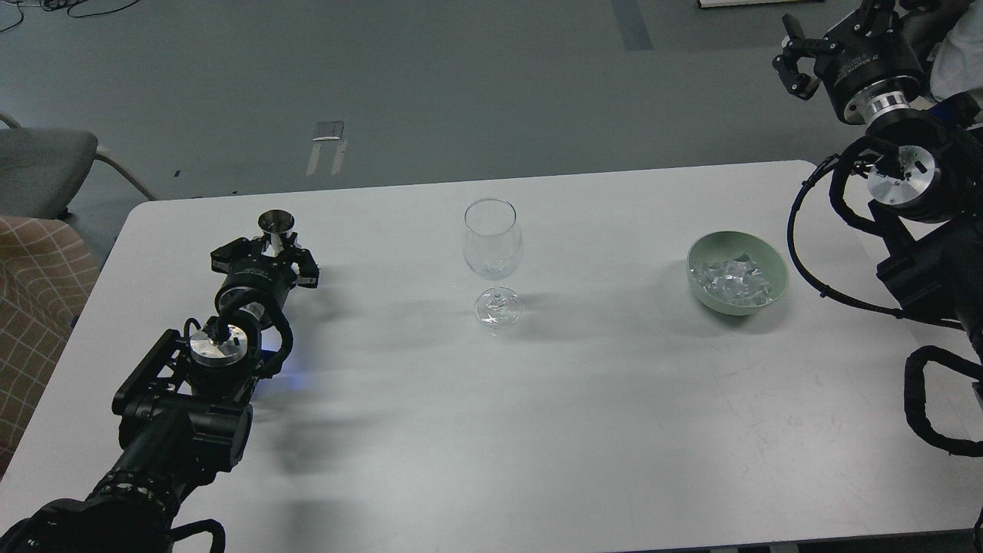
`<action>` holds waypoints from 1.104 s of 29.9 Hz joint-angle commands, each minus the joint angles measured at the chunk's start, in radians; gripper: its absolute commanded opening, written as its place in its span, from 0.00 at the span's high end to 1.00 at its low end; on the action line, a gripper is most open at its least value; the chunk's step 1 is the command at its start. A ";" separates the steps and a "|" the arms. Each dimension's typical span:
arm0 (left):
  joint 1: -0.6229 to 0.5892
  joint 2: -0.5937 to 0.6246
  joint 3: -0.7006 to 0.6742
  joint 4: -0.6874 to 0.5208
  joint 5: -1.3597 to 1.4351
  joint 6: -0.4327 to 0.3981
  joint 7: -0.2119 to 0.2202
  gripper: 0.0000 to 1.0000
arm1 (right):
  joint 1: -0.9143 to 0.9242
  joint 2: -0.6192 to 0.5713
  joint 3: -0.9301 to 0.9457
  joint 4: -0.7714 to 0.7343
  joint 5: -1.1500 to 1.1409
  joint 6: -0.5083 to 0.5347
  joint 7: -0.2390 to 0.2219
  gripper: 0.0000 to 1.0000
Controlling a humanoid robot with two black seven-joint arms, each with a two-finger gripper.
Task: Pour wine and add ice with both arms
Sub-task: 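Lift the jigger with the left gripper and carry it toward the wine glass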
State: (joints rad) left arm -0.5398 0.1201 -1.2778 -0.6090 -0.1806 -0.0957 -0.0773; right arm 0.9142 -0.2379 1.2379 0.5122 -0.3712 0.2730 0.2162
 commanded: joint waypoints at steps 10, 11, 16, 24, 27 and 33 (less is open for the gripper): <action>-0.002 0.003 -0.002 -0.001 0.000 -0.009 0.001 0.77 | -0.001 -0.001 0.000 0.000 0.000 0.000 0.000 0.00; -0.002 0.003 -0.002 -0.005 0.000 -0.010 0.001 0.77 | -0.001 -0.001 0.000 0.000 0.000 0.000 0.000 0.00; -0.003 0.004 -0.003 -0.018 0.000 -0.027 0.001 0.80 | 0.000 -0.001 0.000 0.000 0.000 0.000 0.000 0.00; 0.000 0.006 -0.003 -0.126 0.000 -0.052 0.001 0.95 | -0.001 -0.001 0.000 0.000 0.000 0.000 0.000 0.00; 0.001 0.006 -0.003 -0.178 0.000 -0.045 0.001 0.96 | -0.001 -0.001 0.000 0.000 0.000 0.000 0.000 0.00; 0.009 0.009 -0.002 -0.285 0.000 -0.035 -0.002 1.00 | -0.005 -0.004 0.002 0.002 0.002 0.000 0.000 0.00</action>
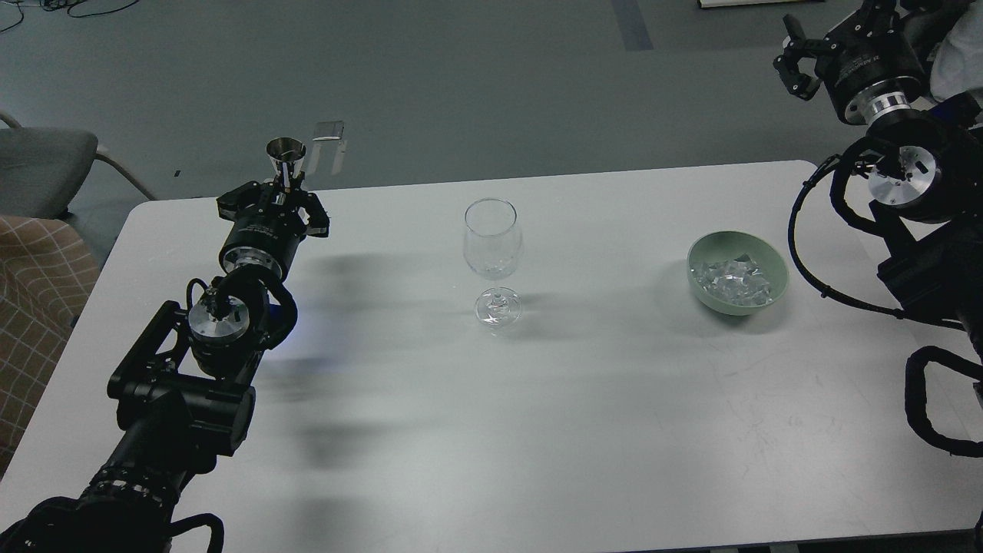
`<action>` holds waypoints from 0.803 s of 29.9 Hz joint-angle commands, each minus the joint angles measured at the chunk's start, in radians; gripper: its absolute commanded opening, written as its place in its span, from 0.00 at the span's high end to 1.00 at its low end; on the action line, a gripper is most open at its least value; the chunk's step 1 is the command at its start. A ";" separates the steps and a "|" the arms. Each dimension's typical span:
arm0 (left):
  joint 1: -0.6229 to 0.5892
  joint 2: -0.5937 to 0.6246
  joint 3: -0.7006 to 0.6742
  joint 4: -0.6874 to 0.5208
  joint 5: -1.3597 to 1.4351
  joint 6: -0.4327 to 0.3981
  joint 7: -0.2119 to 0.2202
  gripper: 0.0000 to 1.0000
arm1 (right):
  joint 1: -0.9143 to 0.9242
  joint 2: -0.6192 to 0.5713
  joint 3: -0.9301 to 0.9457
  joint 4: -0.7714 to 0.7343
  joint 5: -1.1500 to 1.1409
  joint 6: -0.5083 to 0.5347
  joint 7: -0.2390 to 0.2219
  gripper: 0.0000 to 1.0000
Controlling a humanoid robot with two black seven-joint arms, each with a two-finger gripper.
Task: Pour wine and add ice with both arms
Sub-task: 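Lift the jigger with the left gripper and carry it toward the wine glass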
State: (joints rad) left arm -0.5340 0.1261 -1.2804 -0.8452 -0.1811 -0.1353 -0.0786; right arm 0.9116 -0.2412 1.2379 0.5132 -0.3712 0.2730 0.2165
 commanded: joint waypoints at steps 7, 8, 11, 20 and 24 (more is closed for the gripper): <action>-0.018 0.010 0.013 -0.069 0.002 0.026 0.005 1.00 | -0.007 -0.001 0.002 0.002 0.002 0.000 0.001 0.00; -0.023 0.010 0.013 -0.075 0.002 0.028 0.005 1.00 | -0.007 -0.001 0.002 0.002 0.002 0.000 0.001 0.00; -0.031 0.010 0.013 -0.101 0.002 0.040 0.005 1.00 | -0.007 -0.003 0.002 0.002 0.002 0.000 0.001 0.00; -0.029 0.003 0.061 -0.279 0.002 0.158 0.017 1.00 | -0.025 -0.026 0.002 0.004 0.003 0.000 0.001 0.00; -0.021 0.010 0.075 -0.328 0.002 0.164 0.036 1.00 | -0.033 -0.029 0.002 0.007 0.003 0.000 0.001 0.00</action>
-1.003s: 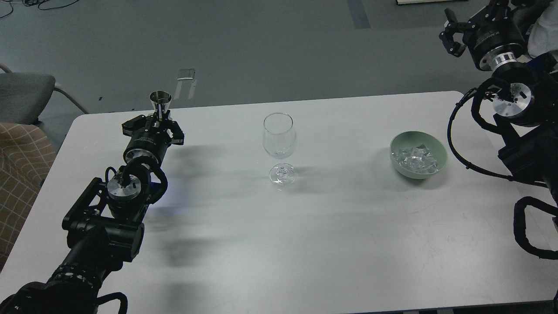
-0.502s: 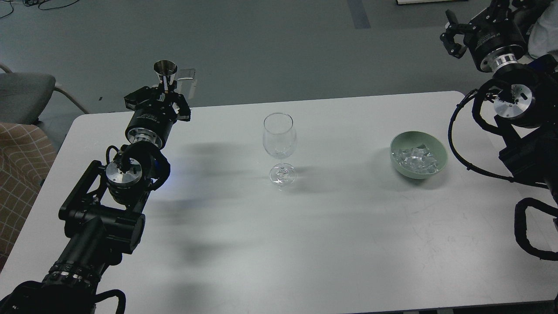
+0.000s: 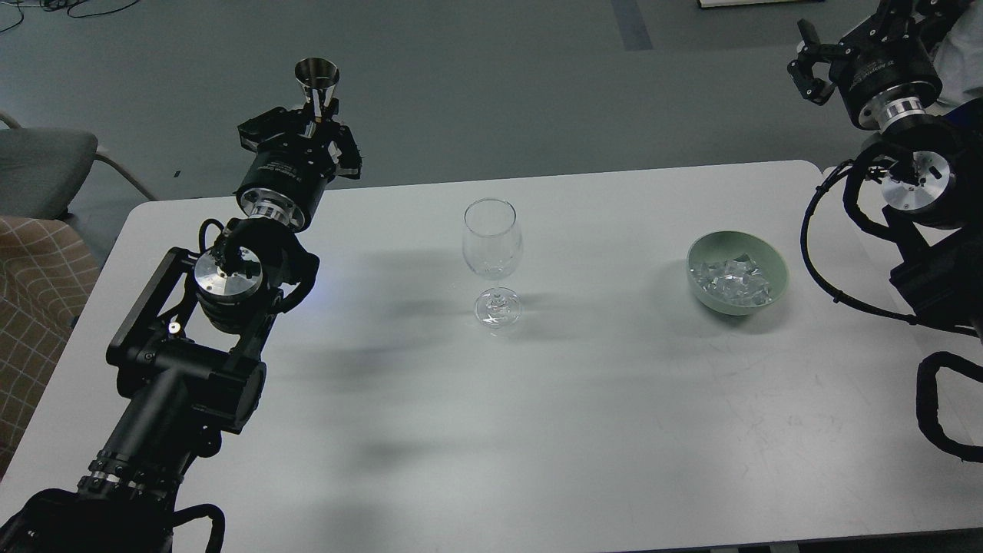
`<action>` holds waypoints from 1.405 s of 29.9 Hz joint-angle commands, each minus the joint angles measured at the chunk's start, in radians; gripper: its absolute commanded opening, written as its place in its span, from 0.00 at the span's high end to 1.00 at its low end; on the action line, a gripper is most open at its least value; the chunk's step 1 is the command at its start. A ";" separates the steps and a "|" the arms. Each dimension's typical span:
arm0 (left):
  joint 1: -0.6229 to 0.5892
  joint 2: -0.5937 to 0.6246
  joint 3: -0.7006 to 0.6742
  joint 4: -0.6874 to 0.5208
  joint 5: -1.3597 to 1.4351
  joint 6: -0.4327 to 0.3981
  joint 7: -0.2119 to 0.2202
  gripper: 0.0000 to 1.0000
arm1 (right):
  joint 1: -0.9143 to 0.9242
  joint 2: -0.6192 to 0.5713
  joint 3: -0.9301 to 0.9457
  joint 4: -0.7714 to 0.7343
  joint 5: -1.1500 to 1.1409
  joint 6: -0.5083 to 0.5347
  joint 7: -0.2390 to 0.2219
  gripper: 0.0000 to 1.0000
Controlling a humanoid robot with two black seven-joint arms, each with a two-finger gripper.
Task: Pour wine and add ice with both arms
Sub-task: 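Lift the jigger with the left gripper and carry it toward the wine glass, then position the jigger above the wine glass rim with the left gripper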
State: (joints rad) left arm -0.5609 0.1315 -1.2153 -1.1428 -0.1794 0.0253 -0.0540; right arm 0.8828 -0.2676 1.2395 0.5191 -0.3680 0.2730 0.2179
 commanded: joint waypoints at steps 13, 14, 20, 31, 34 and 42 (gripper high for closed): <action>0.092 0.011 0.056 -0.167 0.021 0.048 0.025 1.00 | -0.005 -0.002 0.001 0.002 0.000 0.000 0.000 0.00; 0.092 0.011 0.057 -0.169 0.023 0.048 0.025 1.00 | -0.007 -0.005 0.001 0.002 0.000 0.000 0.000 0.00; 0.101 0.007 0.103 -0.186 0.046 0.048 0.022 1.00 | -0.008 -0.010 0.001 0.004 0.001 0.000 0.000 0.00; 0.115 0.002 0.126 -0.207 0.086 0.047 0.023 1.00 | -0.015 -0.016 0.001 0.004 0.001 0.002 0.000 0.00; 0.134 -0.003 0.147 -0.219 0.096 0.047 0.019 1.00 | -0.016 -0.016 0.001 0.006 0.001 0.002 0.000 0.00; 0.167 -0.006 0.166 -0.219 0.210 0.045 0.022 1.00 | -0.018 -0.016 0.001 0.007 0.001 0.002 0.000 0.00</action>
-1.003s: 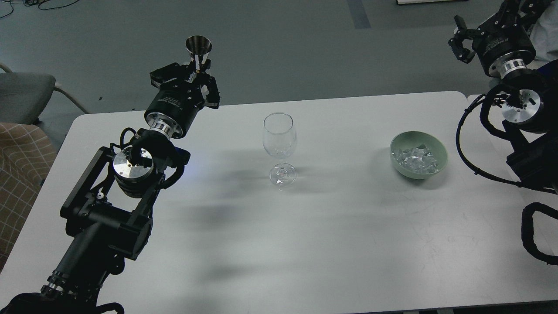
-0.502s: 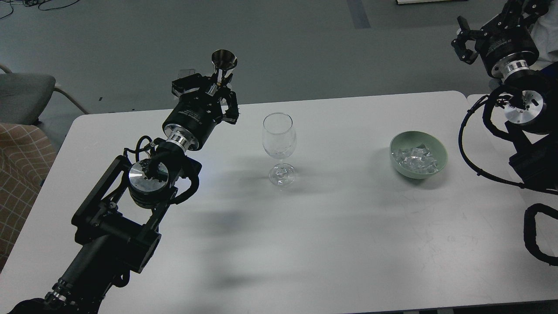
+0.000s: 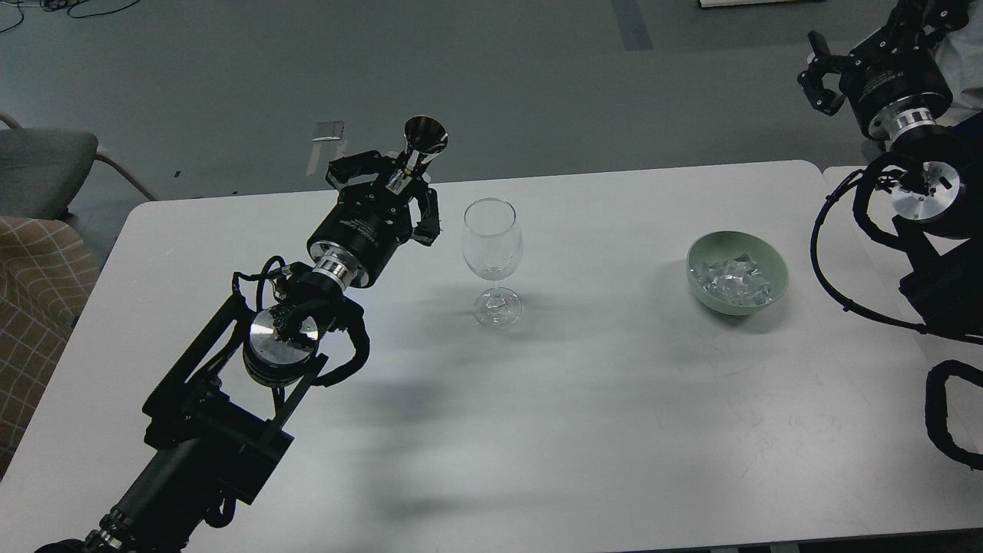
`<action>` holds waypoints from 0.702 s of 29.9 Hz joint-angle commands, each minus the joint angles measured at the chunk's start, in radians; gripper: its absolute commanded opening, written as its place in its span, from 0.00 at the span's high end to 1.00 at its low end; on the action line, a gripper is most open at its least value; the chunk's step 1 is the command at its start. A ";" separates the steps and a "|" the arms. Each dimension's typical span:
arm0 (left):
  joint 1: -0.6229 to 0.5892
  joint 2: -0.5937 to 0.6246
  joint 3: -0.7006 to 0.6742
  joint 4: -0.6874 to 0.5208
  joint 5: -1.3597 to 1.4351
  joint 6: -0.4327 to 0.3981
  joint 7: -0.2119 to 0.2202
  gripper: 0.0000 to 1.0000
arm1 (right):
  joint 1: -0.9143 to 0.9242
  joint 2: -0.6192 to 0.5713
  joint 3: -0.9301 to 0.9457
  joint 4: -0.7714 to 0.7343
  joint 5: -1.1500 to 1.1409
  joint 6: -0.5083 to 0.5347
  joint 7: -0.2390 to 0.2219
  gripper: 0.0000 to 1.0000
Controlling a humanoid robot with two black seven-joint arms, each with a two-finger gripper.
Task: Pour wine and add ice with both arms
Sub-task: 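Position the jigger above the wine glass rim with the left gripper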
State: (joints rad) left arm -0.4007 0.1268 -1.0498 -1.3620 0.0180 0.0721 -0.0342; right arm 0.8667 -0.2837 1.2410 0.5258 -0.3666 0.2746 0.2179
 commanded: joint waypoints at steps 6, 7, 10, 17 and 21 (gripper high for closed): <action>0.006 -0.001 0.004 -0.002 0.014 -0.001 -0.001 1.00 | -0.001 0.001 0.000 0.000 0.000 0.000 0.000 0.00; 0.006 -0.001 0.008 -0.002 0.014 -0.003 -0.001 1.00 | -0.001 0.001 0.000 0.002 0.000 0.001 0.000 0.00; 0.006 0.001 0.019 -0.003 0.026 -0.005 -0.003 1.00 | -0.001 0.001 0.000 0.002 0.000 0.001 0.000 0.00; 0.010 -0.001 0.051 -0.037 0.148 -0.008 -0.001 1.00 | -0.001 0.000 0.000 0.000 0.000 0.001 0.000 0.00; 0.006 0.007 0.057 -0.034 0.171 -0.003 -0.001 1.00 | -0.001 0.000 0.000 0.000 0.000 0.001 0.000 0.00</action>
State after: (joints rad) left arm -0.3911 0.1267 -0.9955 -1.3975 0.1748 0.0644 -0.0361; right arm 0.8651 -0.2826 1.2405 0.5263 -0.3666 0.2762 0.2179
